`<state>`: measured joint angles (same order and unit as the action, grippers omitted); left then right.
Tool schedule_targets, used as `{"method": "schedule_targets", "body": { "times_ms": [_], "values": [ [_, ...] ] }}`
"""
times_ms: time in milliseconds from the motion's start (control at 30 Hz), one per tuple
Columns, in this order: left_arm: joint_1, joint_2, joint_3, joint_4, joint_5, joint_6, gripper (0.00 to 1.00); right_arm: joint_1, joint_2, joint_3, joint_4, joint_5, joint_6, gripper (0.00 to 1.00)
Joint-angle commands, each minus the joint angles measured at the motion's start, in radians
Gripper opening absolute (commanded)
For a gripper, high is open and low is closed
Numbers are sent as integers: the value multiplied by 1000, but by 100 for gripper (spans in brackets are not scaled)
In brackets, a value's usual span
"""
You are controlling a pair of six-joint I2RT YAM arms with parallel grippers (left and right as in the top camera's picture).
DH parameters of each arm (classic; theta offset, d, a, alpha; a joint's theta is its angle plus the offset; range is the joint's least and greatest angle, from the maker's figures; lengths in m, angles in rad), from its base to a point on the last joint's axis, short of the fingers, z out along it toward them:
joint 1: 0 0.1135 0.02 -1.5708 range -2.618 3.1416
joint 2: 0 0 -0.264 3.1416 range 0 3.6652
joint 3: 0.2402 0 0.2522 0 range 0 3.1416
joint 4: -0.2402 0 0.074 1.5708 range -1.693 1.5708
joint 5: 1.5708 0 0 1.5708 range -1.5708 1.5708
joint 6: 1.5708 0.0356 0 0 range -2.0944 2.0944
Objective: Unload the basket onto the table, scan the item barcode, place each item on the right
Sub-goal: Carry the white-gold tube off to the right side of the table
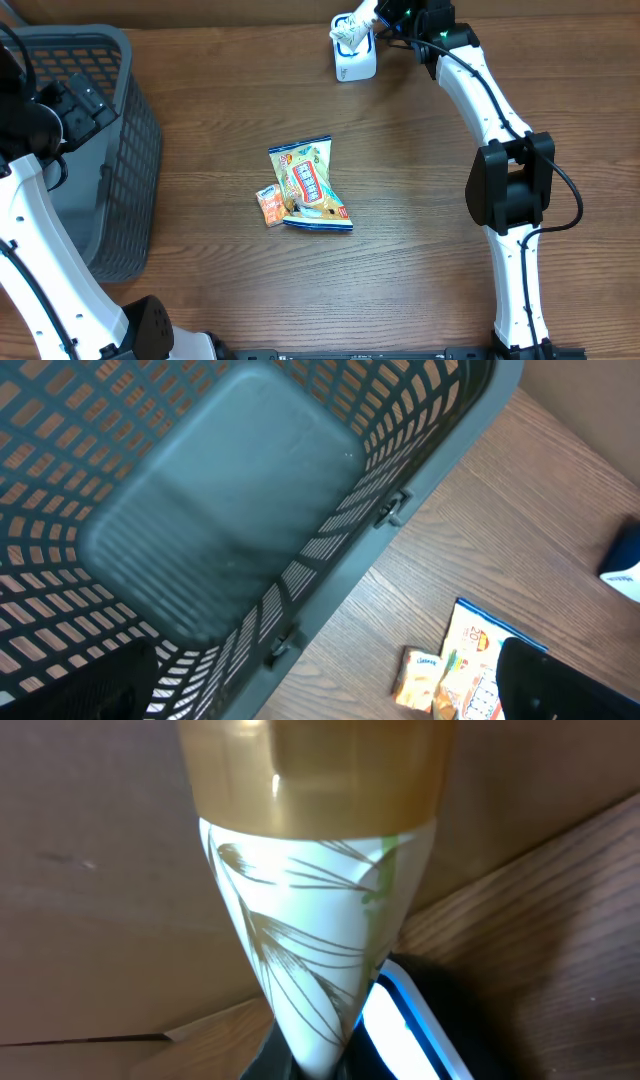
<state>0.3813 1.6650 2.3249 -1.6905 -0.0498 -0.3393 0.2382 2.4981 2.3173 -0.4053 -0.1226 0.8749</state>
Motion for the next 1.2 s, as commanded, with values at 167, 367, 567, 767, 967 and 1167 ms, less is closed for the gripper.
{"method": "schedule_targets", "body": {
  "times_ms": [167, 367, 567, 767, 967, 1167],
  "values": [
    [0, 3, -4, 1, -10, 14, 100, -14, -97, 47, -47, 32, -60, 4],
    [0, 3, -4, 1, -10, 14, 100, -145, -294, 47, -175, 36, -68, 4],
    [0, 3, -4, 1, -10, 14, 100, -488, -433, 47, -621, 79, -68, 4],
    [-1, 3, -4, 1, -10, 14, 100, -815, -415, -2, -974, 329, -68, 4],
    [-1, 3, -4, 1, -10, 14, 100, -999, -415, -153, -930, 366, -70, 4],
    [-1, 3, -4, 1, -10, 14, 100, -1108, -414, -357, -715, 357, -197, 4]
  ]
}}
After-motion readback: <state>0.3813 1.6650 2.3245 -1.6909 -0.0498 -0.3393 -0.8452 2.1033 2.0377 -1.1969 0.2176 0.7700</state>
